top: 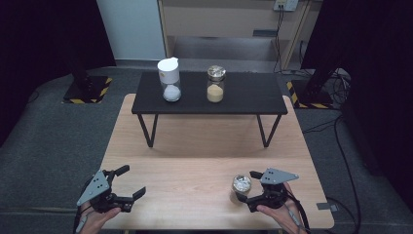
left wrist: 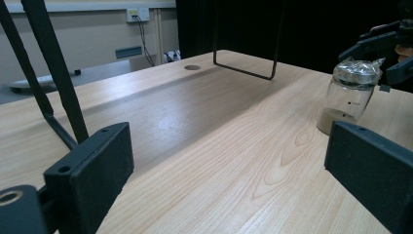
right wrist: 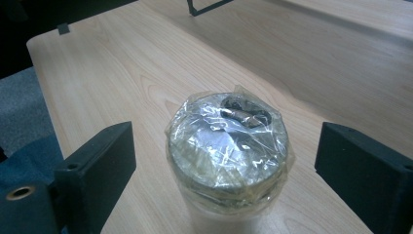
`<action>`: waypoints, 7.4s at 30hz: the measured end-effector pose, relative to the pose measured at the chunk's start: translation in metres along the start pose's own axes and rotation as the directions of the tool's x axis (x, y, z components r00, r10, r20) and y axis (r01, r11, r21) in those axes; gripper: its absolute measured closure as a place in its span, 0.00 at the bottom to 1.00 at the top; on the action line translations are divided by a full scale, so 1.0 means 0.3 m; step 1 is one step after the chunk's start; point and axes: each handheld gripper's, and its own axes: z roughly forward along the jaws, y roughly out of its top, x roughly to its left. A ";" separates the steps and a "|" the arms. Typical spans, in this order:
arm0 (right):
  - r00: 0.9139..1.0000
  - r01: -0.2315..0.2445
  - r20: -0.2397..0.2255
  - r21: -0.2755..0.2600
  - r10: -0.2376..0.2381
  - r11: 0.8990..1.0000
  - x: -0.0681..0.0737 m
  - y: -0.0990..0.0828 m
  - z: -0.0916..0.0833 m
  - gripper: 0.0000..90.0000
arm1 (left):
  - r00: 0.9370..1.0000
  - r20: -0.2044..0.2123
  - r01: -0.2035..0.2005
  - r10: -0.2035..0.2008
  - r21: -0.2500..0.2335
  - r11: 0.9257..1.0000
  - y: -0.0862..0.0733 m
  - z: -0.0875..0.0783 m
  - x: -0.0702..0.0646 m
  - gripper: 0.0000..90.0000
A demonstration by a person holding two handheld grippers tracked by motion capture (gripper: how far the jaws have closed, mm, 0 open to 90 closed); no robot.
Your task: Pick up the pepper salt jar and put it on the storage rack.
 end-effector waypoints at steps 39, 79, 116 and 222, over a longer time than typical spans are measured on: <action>0.995 0.095 0.013 0.063 -0.096 0.994 0.010 0.068 0.061 0.39 | 1.000 0.001 0.006 -0.006 0.000 1.000 -0.002 0.000 0.003 0.03; 0.996 0.083 0.009 0.053 -0.084 0.995 -0.074 0.366 -0.086 0.39 | 1.000 0.005 0.009 -0.009 -0.002 1.000 -0.004 0.001 0.005 0.03; 0.992 0.076 0.099 0.043 -0.080 0.996 -0.120 0.685 -0.199 0.39 | 1.000 0.004 0.010 -0.010 -0.002 1.000 -0.005 0.000 0.005 0.03; 0.901 -0.099 0.425 0.007 0.087 0.995 -0.338 0.915 0.076 0.39 | 1.000 0.009 0.026 -0.026 -0.006 1.000 -0.013 -0.004 0.011 0.03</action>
